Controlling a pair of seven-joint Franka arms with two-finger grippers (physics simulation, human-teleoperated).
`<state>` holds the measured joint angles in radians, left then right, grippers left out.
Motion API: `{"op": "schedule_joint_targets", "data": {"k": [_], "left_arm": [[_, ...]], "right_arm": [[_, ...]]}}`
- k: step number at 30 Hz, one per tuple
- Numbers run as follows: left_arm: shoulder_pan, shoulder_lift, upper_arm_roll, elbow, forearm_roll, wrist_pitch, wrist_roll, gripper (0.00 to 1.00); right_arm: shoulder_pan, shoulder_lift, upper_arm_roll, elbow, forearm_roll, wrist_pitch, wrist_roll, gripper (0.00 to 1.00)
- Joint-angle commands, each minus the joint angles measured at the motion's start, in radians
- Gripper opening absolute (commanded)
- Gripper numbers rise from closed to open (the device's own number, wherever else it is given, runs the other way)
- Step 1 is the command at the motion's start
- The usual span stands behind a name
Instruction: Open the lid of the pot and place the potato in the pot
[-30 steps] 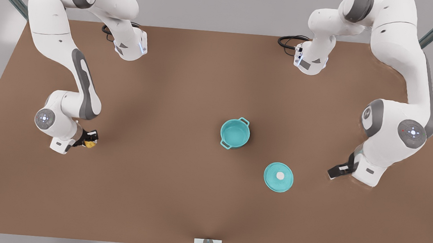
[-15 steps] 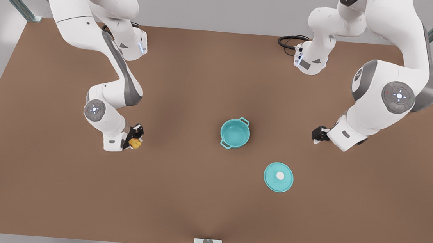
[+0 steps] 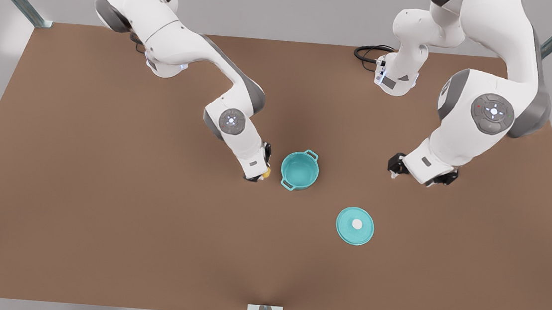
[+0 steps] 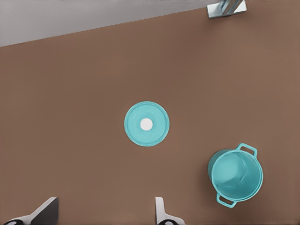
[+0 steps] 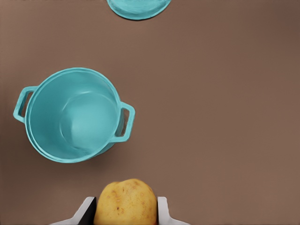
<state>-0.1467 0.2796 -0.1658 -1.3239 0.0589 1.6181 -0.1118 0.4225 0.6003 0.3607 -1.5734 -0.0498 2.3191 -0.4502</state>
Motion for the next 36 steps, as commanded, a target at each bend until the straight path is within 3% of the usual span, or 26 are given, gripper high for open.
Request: {"op": "schedule_joint_targets", "data": {"k": [1,4,6,16,17,18,24,25,26,27,28,29,32,35,36], "left_arm": [[-0.001,0.006,-0.003,0.0,-0.008,0.02,0.067,1.0],[0.047,-0.002,0.015,-0.006,-0.039,-0.012,0.116,1.0],[0.131,0.0,0.015,-0.003,-0.163,-0.011,0.389,1.0],[0.065,-0.004,0.002,0.0,-0.074,-0.107,0.155,1.0],[0.067,-0.004,0.003,0.0,-0.074,-0.107,0.155,1.0],[0.067,-0.004,0.003,0.0,-0.076,-0.107,0.155,1.0],[0.065,0.001,0.003,0.003,-0.077,-0.103,0.152,1.0],[0.065,0.001,0.003,0.003,-0.077,-0.103,0.152,1.0],[0.065,0.001,0.003,0.002,-0.079,-0.103,0.152,1.0],[0.065,0.001,0.003,0.002,-0.08,-0.103,0.152,1.0],[0.065,0.003,0.003,0.003,-0.08,-0.101,0.149,1.0],[0.062,0.0,0.002,0.002,-0.076,-0.101,0.153,1.0],[0.035,0.001,0.002,0.002,-0.074,-0.075,0.149,1.0],[-0.008,0.001,0.014,0.002,-0.071,-0.066,0.147,1.0],[0.004,0.003,0.017,0.0,-0.071,-0.066,0.149,1.0]], "right_arm": [[0.07,0.047,-0.029,0.055,-0.01,0.002,0.18,0.47],[0.156,0.11,-0.089,0.153,-0.01,0.003,0.243,0.47],[0.191,0.167,-0.108,0.233,-0.012,0.008,0.269,0.47],[0.311,0.254,-0.14,0.329,-0.013,0.013,0.41,0.47],[0.311,0.256,-0.141,0.337,-0.013,0.013,0.41,0.66],[0.312,0.259,-0.154,0.349,-0.013,0.013,0.41,1.0],[0.312,0.259,-0.154,0.349,-0.012,0.011,0.412,1.0],[0.311,0.248,-0.183,0.349,-0.012,-0.006,0.43,1.0],[0.303,0.208,-0.27,0.352,-0.013,-0.13,0.43,1.0],[0.241,0.153,-0.376,0.374,-0.013,-0.275,0.365,1.0],[0.115,0.089,-0.411,0.374,-0.013,-0.359,0.243,1.0],[-0.045,0.039,-0.396,0.375,-0.015,-0.417,0.119,1.0],[-0.309,-0.027,-0.39,0.371,-0.007,-0.569,0.058,1.0],[-0.415,-0.048,-0.402,0.351,-0.009,-0.572,0.071,1.0],[-0.419,-0.143,-0.404,0.209,0.067,-0.52,0.246,1.0]]}}
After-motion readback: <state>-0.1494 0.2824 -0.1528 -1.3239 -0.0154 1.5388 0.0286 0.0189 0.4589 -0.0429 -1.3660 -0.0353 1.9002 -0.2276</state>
